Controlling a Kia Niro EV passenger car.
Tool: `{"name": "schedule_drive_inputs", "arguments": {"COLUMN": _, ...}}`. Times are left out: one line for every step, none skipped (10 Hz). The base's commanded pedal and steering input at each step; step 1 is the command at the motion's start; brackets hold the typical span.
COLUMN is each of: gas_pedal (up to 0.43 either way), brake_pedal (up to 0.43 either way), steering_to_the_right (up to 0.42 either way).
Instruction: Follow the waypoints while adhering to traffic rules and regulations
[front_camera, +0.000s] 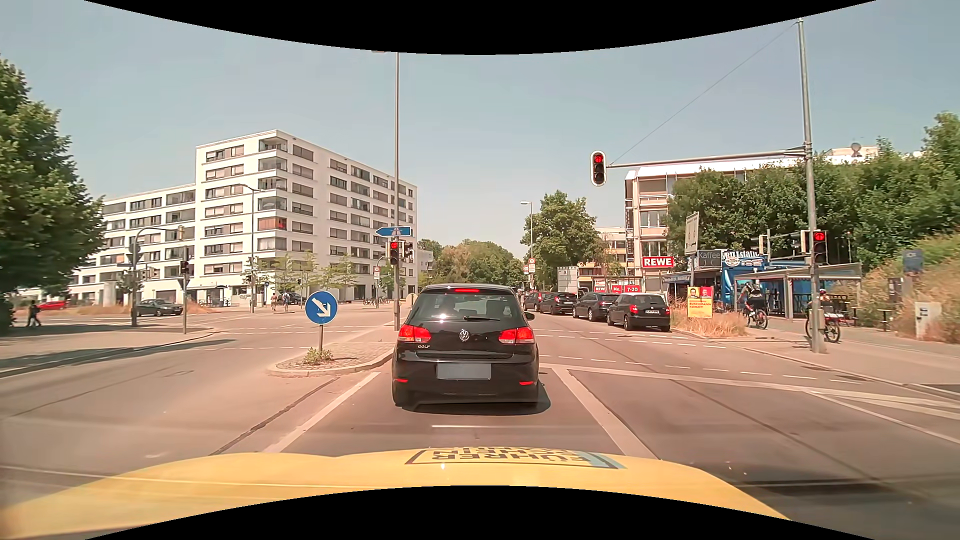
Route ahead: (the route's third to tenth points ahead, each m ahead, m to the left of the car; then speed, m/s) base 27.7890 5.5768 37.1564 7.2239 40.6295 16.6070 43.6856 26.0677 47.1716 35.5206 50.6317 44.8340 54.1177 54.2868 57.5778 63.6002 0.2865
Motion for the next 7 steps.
{"name": "schedule_drive_inputs", "arguments": {"gas_pedal": 0.0, "brake_pedal": 0.128, "steering_to_the_right": 0.002}}
{"name": "schedule_drive_inputs", "arguments": {"gas_pedal": 0.0, "brake_pedal": 0.134, "steering_to_the_right": 0.003}}
{"name": "schedule_drive_inputs", "arguments": {"gas_pedal": 0.0, "brake_pedal": 0.14, "steering_to_the_right": 0.003}}
{"name": "schedule_drive_inputs", "arguments": {"gas_pedal": 0.0, "brake_pedal": 0.146, "steering_to_the_right": 0.003}}
{"name": "schedule_drive_inputs", "arguments": {"gas_pedal": 0.0, "brake_pedal": 0.152, "steering_to_the_right": 0.002}}
{"name": "schedule_drive_inputs", "arguments": {"gas_pedal": 0.0, "brake_pedal": 0.152, "steering_to_the_right": 0.002}}
{"name": "schedule_drive_inputs", "arguments": {"gas_pedal": 0.0, "brake_pedal": 0.152, "steering_to_the_right": 0.002}}
